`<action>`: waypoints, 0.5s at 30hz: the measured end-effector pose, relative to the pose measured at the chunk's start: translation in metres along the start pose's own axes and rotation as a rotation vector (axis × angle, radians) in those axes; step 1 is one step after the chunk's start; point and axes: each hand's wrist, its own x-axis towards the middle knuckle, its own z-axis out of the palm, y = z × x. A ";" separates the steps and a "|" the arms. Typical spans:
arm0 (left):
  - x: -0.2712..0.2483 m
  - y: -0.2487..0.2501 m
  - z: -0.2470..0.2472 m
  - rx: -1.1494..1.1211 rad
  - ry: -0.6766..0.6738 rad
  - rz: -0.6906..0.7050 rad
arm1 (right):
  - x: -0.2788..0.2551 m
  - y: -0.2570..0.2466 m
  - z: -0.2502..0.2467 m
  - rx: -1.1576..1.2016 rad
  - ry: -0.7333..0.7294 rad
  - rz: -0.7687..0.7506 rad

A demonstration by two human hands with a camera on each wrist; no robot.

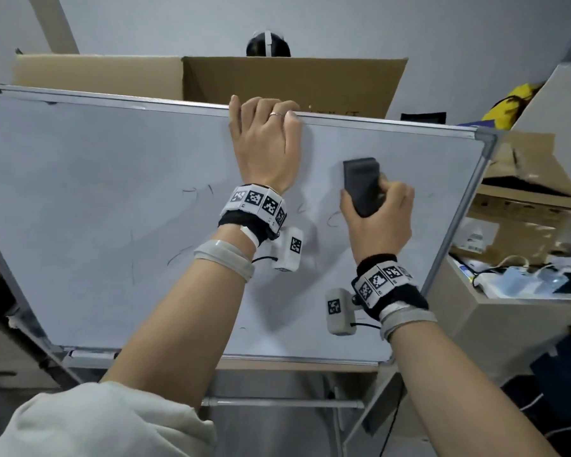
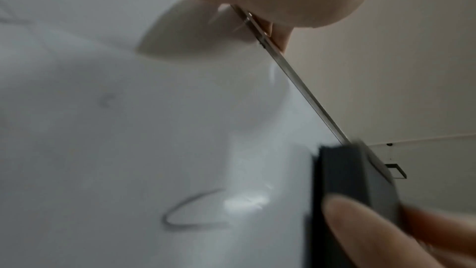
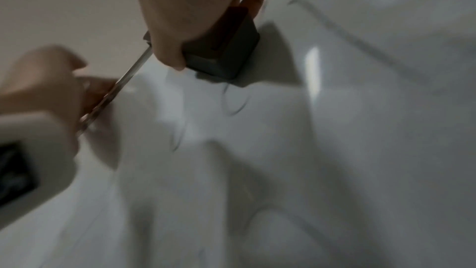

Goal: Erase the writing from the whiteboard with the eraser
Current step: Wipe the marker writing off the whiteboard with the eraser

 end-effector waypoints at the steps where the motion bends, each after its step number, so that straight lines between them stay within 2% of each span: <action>1: -0.001 0.003 0.004 0.006 0.022 -0.021 | 0.006 0.012 -0.010 0.010 0.041 0.054; 4: -0.007 0.015 0.016 0.039 0.046 -0.045 | 0.021 0.035 -0.033 0.015 0.106 0.139; 6: -0.013 0.033 0.024 0.066 -0.022 0.012 | 0.024 0.038 -0.034 0.023 0.103 0.140; 8: -0.020 0.056 0.031 0.083 -0.115 0.104 | 0.021 0.031 -0.027 0.029 0.041 0.066; 11: -0.021 0.066 0.029 0.051 -0.143 0.114 | 0.012 0.020 -0.013 -0.028 -0.122 -0.144; 15: -0.021 0.052 0.029 0.111 -0.119 0.150 | 0.007 0.024 -0.010 -0.022 -0.138 -0.190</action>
